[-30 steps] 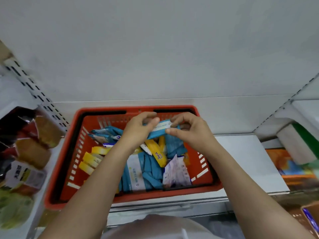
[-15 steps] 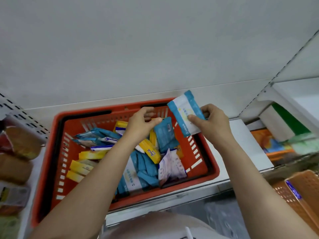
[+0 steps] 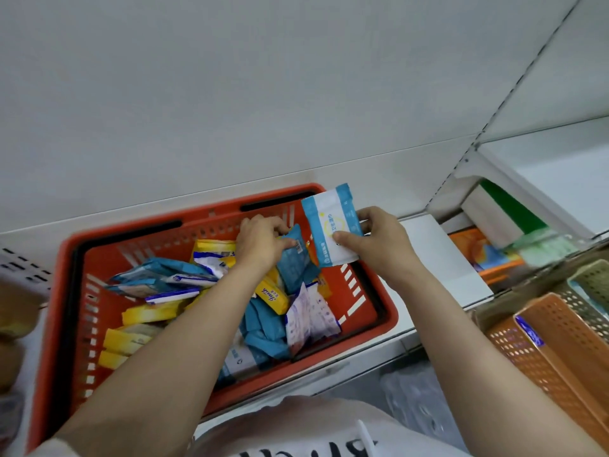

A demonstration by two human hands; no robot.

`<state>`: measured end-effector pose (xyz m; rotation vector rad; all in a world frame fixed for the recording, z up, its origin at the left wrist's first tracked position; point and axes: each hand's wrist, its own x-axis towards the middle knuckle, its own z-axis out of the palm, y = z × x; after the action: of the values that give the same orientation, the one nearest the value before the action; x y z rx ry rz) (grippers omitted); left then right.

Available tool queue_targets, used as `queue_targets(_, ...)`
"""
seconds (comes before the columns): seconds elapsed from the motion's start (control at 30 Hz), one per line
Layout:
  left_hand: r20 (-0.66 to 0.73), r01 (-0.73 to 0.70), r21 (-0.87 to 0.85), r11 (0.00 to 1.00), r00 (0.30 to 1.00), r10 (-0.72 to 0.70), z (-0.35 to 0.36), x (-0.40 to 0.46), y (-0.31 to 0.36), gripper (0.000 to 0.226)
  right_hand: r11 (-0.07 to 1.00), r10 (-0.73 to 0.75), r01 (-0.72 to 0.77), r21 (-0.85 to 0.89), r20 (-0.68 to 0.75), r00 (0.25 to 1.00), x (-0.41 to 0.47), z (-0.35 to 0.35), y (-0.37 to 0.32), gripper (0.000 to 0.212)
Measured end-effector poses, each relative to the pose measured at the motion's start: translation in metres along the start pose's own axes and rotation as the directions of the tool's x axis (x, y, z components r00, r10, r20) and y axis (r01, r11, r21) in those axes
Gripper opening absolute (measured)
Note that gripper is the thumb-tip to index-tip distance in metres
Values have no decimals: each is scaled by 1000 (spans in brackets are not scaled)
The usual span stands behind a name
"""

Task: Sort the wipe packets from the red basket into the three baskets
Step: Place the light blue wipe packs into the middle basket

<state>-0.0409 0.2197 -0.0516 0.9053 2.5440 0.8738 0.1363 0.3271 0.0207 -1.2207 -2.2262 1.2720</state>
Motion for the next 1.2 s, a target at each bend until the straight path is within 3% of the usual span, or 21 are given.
queue_targets(0.13, -67, 4, -309, 951, 997, -26, -21, -6, -6, 24, 999, 37, -37, 34, -3, 999, 1, 5, -4, 41)
queue_targets(0.2, -84, 37, -579, 814, 991, -105, -41, -12, -6, 19, 996, 68, -68, 55, 7, 998, 0, 11, -7, 43)
queue_targets(0.27, -36, 85, -788, 610, 982, -183, -62, -19, -5, 15, 992, 67, -68, 103, 13, 998, -3, 19, -11, 44)
queue_targets(0.37, 78, 173, -868, 465, 973, -216, -86, -34, -5, 10, 986, 3, -7, 166, 28, 1000, -9, 36, -20, 52)
queue_targets(0.43, 118, 180, -896, 406, 978, -171, -91, -47, -4, 11, 981, -31, 19, 192, 59, 998, -13, 50, -28, 45)
queue_targets(0.5, 115, 144, -885, 443, 989, -92, -93, -59, -4, 14, 949, -12, -23, 313, 109, 994, -16, 64, -37, 30)
queue_targets(0.6, 19, -92, -652, 753, 990, 138, -91, -73, -15, 23, 821, 3, -143, 552, 245, 969, -27, 76, -53, 33)
queue_targets(0.7, 7, -207, -415, 886, 973, 231, -101, -89, -24, 23, 829, -65, -125, 546, 316, 947, -37, 83, -60, 30)
queue_targets(0.8, 69, -260, -381, 887, 949, 307, -106, -99, -35, 16, 803, -28, -180, 569, 338, 941, -47, 95, -59, 31)
queue_targets(0.87, 24, -260, -461, 849, 952, 305, -106, -103, -42, 27, 770, 2, -207, 603, 323, 946, -53, 102, -60, 37)
queue_targets(0.97, -158, -120, -571, 812, 987, 35, -110, -103, -49, 53, 746, -1, -215, 630, 324, 946, -65, 104, -62, 43)
queue_targets(1.03, -122, 4, -651, 759, 986, -110, -114, -102, -52, 60, 772, -23, -210, 600, 356, 934, -73, 106, -61, 42)
queue_targets(1.1, -84, 38, -713, 700, 987, -139, -113, -102, -54, 63, 799, -20, -208, 565, 370, 929, -80, 108, -59, 39)
queue_targets(1.2, -59, 72, -753, 654, 983, -177, -105, -100, -56, 70, 757, 53, -227, 613, 288, 956, -85, 104, -55, 30)
